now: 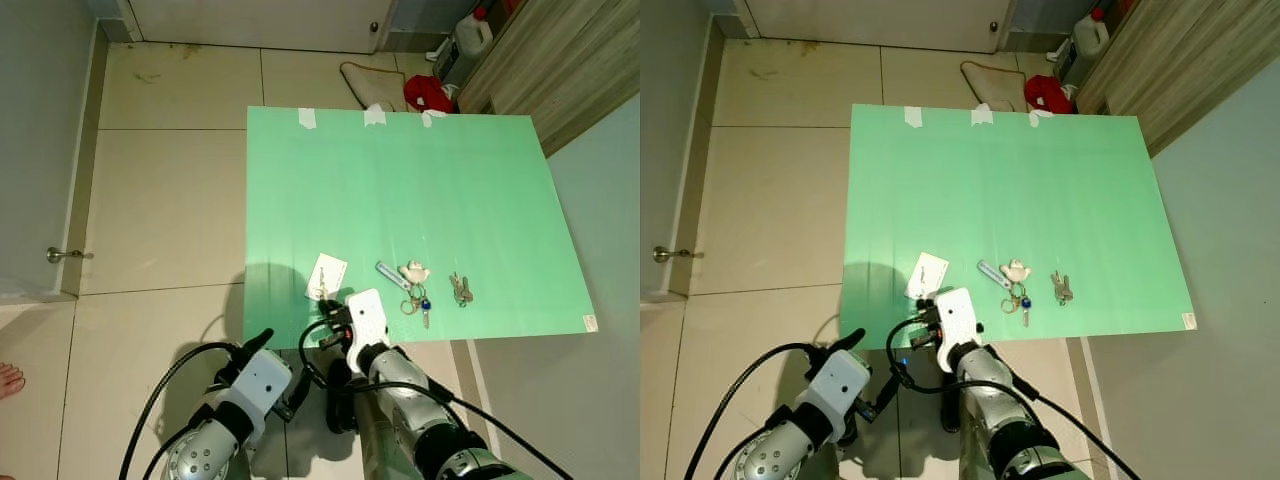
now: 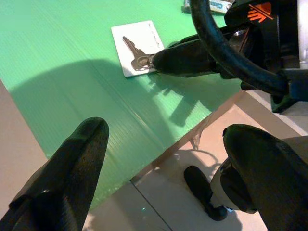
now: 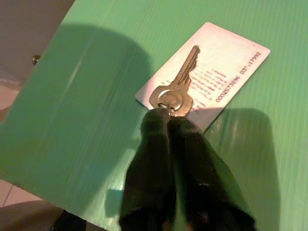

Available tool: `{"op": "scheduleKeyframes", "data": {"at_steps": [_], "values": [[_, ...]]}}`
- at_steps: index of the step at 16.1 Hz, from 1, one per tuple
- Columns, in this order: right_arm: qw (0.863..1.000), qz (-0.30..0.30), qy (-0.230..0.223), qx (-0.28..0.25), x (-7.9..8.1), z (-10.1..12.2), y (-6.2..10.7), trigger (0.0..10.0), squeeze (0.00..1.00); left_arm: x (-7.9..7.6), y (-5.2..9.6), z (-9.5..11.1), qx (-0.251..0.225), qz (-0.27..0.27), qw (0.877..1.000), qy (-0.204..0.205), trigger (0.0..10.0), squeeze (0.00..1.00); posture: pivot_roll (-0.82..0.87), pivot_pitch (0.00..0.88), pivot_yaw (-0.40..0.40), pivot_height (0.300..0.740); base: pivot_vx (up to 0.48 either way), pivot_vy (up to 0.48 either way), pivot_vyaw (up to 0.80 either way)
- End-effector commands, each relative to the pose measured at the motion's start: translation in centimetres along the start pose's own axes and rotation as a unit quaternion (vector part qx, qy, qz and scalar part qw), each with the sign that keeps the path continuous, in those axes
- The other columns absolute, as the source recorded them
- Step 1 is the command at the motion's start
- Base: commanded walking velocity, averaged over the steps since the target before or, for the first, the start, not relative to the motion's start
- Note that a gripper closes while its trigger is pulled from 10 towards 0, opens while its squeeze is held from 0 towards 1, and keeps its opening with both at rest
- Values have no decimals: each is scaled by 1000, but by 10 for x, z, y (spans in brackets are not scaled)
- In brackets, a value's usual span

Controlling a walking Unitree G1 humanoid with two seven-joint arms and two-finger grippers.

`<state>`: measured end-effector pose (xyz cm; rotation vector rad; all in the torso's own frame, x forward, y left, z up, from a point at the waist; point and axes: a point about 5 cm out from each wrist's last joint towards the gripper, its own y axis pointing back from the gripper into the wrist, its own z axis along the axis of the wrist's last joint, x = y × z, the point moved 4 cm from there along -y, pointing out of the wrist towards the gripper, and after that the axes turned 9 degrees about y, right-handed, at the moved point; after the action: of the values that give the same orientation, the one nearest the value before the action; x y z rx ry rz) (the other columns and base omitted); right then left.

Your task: Hang keys on a hook

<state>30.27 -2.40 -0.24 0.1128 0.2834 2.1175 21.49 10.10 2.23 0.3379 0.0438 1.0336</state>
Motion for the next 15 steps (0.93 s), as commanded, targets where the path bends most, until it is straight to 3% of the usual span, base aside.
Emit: {"op": "scheduleKeyframes", "data": {"at_steps": [1, 4, 8, 10, 12, 13, 14, 15], "values": [[1000, 9, -7, 24, 9, -15, 6, 0, 0, -10, 3, -5, 9, -12, 1000, 0, 10000, 0, 212, 432, -155, 740, 0, 0, 0], [1000, -4, -10, 6, 0, -7, 4, 0, 0, -8, 1, -5, 9, -12, 1000, 0, 10000, 0, 199, 417, -155, 740, 0, 0, 0], [995, -69, -13, -65, -49, 35, -1, 0, 0, 7, -14, 3, -3, -8, 1000, -7, 10000, 0, 169, 327, -141, 740, 0, 0, 0], [990, -93, -10, -107, -72, 64, -3, 0, 0, 18, -28, 11, -8, 6, 1000, 18, 10000, 0, 147, 264, -129, 740, 0, 0, 0], [978, -124, 5, -167, -102, 105, 1, 0, 0, 39, -47, 43, -54, 41, 996, 60, 10000, 0, 117, 166, -106, 740, 0, 0, 0], [976, -130, 8, -175, -107, 110, 3, 0, 0, 44, -49, 49, -65, 46, 995, 62, 10000, 0, 115, 151, -101, 740, 0, 0, 0], [969, -156, 25, -190, -126, 118, 14, 0, 0, 64, -47, 73, -106, 73, 990, 55, 10000, 0, 110, 100, -87, 740, 0, 0, 0], [964, -181, 35, -191, -141, 118, 24, 0, 0, 74, -43, 85, -128, 86, 987, 42, 10000, 0, 100, 77, -79, 740, 0, 0, 0]]}}
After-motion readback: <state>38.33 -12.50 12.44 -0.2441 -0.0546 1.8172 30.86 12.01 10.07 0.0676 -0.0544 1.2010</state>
